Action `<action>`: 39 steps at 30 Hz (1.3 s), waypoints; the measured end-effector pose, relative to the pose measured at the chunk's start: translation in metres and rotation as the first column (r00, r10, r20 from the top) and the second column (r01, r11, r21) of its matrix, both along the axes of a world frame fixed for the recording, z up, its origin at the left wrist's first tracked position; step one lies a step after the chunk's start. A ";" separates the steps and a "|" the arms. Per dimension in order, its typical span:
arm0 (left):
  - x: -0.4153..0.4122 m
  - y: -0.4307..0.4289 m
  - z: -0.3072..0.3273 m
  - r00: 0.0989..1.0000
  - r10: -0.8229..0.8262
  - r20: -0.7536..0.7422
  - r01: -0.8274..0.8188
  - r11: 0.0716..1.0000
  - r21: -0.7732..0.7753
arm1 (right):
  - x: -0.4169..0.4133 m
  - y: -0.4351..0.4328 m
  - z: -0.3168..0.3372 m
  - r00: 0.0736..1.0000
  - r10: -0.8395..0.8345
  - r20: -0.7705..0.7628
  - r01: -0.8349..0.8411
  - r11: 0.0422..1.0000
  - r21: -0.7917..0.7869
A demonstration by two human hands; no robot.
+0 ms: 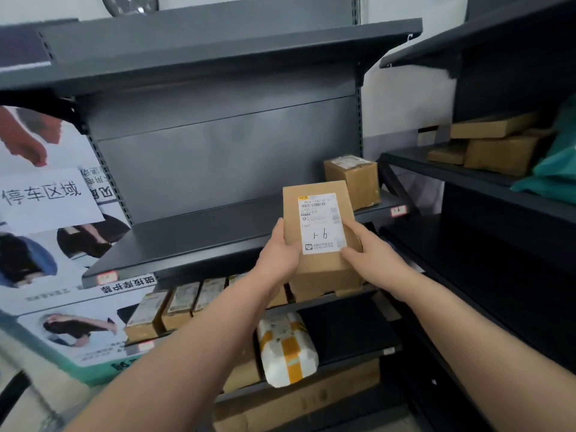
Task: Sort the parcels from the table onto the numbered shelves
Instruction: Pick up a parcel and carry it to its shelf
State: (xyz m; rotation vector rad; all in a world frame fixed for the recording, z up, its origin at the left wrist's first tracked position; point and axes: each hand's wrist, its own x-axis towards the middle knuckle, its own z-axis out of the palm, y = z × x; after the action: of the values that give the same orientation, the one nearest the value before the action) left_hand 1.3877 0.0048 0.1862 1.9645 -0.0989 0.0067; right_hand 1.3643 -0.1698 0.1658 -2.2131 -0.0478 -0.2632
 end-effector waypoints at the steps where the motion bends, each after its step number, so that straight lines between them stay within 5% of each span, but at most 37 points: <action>1: 0.016 0.001 0.004 1.000 -0.001 0.015 0.001 1.000 -0.005 | 0.017 0.001 0.004 1.000 0.004 0.012 -0.004 1.000 0.018; 7: 0.112 -0.008 0.019 0.995 0.016 0.099 -0.022 0.997 0.068 | 0.126 -0.005 0.018 0.992 0.027 0.123 -0.028 1.000 0.007; 10: 0.149 -0.020 0.011 0.997 -0.006 0.082 -0.008 0.984 0.177 | 0.170 -0.009 0.012 0.983 0.065 0.171 -0.029 0.978 -0.205; 13: 0.183 -0.030 -0.001 0.982 0.039 0.187 -0.119 0.889 0.441 | 0.204 -0.019 0.002 0.952 0.151 0.268 0.008 0.859 -0.512; 18: 0.222 -0.036 0.005 0.973 0.066 0.221 -0.189 0.778 0.599 | 0.245 -0.026 0.005 0.960 0.149 0.237 0.004 0.838 -0.545; 30: 0.245 -0.038 0.000 0.969 0.053 0.243 -0.196 0.765 0.614 | 0.265 -0.029 0.003 0.947 0.178 0.266 -0.034 0.882 -0.471; 39: 0.216 -0.030 -0.007 0.948 0.082 0.309 -0.241 0.817 0.524 | 0.226 -0.034 0.016 0.969 0.125 0.214 0.022 0.816 -0.578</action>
State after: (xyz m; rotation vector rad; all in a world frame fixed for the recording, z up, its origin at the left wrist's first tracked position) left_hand 1.6034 -0.0248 0.1787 2.5483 -0.1216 0.4089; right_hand 1.5903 -0.2040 0.1816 -2.7676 -0.3678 -0.5491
